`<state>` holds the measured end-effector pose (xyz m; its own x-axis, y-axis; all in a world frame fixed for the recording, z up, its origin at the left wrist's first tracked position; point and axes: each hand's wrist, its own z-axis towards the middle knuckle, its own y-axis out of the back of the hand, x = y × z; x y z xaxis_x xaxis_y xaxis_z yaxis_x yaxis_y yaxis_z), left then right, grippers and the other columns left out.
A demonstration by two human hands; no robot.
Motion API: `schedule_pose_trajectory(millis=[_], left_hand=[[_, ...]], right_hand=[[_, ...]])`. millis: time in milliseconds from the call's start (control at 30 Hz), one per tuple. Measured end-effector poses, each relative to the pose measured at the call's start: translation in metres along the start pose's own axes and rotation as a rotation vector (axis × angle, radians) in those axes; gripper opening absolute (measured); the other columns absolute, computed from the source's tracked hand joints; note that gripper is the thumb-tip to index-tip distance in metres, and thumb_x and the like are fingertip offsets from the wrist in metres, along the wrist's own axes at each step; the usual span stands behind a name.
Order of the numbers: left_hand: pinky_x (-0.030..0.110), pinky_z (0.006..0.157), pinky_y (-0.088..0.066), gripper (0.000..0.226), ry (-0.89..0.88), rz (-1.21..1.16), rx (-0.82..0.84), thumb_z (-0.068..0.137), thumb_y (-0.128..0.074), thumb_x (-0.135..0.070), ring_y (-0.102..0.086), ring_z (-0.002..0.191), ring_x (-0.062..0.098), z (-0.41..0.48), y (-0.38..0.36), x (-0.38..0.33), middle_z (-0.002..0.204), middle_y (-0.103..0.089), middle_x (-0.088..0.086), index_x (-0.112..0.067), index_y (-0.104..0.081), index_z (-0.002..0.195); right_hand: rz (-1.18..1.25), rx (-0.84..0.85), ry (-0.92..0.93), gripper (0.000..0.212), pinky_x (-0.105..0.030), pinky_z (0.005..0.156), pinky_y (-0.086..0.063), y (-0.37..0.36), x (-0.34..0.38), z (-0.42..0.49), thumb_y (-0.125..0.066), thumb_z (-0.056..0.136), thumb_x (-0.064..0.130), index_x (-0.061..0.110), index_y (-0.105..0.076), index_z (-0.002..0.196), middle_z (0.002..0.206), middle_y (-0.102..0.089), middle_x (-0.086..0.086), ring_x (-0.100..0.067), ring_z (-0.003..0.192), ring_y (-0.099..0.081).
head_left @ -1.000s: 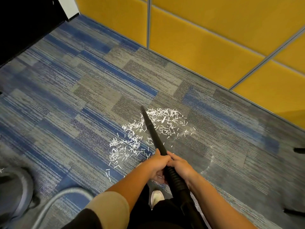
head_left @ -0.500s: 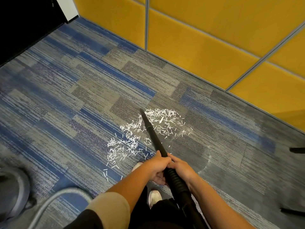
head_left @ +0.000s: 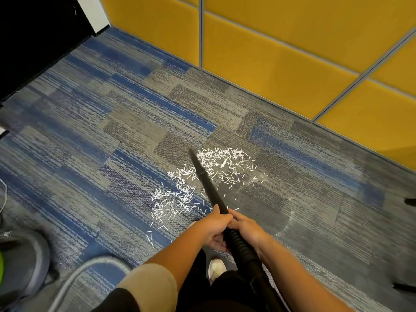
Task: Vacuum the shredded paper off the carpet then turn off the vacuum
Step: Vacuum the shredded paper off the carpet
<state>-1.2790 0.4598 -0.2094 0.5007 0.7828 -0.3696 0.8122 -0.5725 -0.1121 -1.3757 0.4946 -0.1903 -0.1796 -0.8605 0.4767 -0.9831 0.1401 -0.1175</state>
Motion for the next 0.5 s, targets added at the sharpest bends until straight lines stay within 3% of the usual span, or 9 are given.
schedule_pose_trajectory(millis=[67,233,333,400,500], left_hand=[[0.033,0.060,-0.055,0.072,-0.004,-0.002,-0.003,0.094,-0.039,-0.018,-0.057,0.050,0.014,0.000,0.001,0.001,0.073,-0.053,0.005,-0.032,0.004,0.150],[0.036,0.071,-0.057,0.064,-0.015,-0.019,0.004,0.096,-0.041,-0.022,-0.060,0.063,0.017,0.003,-0.003,-0.001,0.085,-0.056,0.006,-0.036,-0.007,0.148],[0.036,0.069,-0.055,0.057,-0.019,-0.046,0.024,0.097,-0.041,-0.023,-0.057,0.066,0.017,0.003,-0.005,-0.004,0.090,-0.054,0.007,-0.035,-0.014,0.146],[0.035,0.066,-0.056,0.062,-0.013,-0.046,0.027,0.097,-0.043,-0.025,-0.056,0.066,0.017,0.004,-0.006,-0.006,0.092,-0.054,0.006,-0.038,-0.010,0.148],[0.038,0.075,-0.056,0.065,-0.014,-0.038,0.026,0.098,-0.044,-0.029,-0.056,0.071,0.017,0.006,-0.010,-0.009,0.104,-0.053,0.005,-0.040,-0.006,0.150]], right_hand=[[0.012,0.007,0.007,0.042,-0.022,0.047,-0.049,-0.001,0.000,-0.001,-0.043,0.089,-0.010,0.024,-0.053,0.113,0.072,-0.064,-0.008,-0.020,0.056,-0.057],[0.044,-0.016,-0.007,0.049,-0.024,0.044,-0.050,0.006,-0.001,0.002,-0.044,0.089,-0.009,0.021,-0.052,0.128,0.075,-0.064,-0.013,-0.022,0.054,-0.057],[0.054,-0.044,-0.015,0.052,-0.023,0.041,-0.049,0.009,-0.001,0.003,-0.045,0.089,-0.009,0.020,-0.050,0.132,0.074,-0.063,-0.015,-0.022,0.050,-0.056],[0.060,-0.060,-0.019,0.053,-0.021,0.038,-0.048,0.012,0.000,0.004,-0.045,0.089,-0.009,0.017,-0.047,0.135,0.073,-0.061,-0.015,-0.018,0.042,-0.057],[0.062,-0.073,-0.030,0.055,-0.022,0.037,-0.048,0.015,0.001,0.004,-0.046,0.089,-0.007,0.016,-0.041,0.139,0.074,-0.060,-0.016,-0.016,0.038,-0.057]])
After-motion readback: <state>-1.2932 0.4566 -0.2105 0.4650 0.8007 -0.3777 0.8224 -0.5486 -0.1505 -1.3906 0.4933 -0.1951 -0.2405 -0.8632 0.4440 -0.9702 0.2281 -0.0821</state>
